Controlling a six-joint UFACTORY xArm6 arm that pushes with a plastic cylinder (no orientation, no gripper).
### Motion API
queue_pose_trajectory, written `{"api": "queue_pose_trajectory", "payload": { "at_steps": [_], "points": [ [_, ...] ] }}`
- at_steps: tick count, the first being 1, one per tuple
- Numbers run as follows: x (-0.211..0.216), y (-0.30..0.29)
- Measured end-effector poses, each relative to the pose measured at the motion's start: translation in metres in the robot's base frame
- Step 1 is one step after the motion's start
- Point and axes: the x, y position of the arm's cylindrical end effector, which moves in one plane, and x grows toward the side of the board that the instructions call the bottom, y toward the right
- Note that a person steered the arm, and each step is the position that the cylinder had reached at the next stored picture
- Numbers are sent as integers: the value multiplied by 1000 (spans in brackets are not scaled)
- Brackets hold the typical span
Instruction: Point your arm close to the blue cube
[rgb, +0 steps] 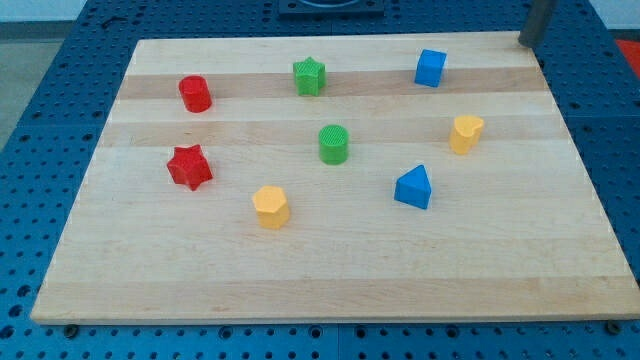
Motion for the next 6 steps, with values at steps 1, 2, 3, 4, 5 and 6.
{"api": "queue_pose_trajectory", "payload": {
  "at_steps": [1, 2, 3, 4, 5, 6],
  "points": [
    [5, -19],
    [12, -33],
    [13, -46],
    [32, -73],
    [57, -88],
    [76, -102]
  ]
}}
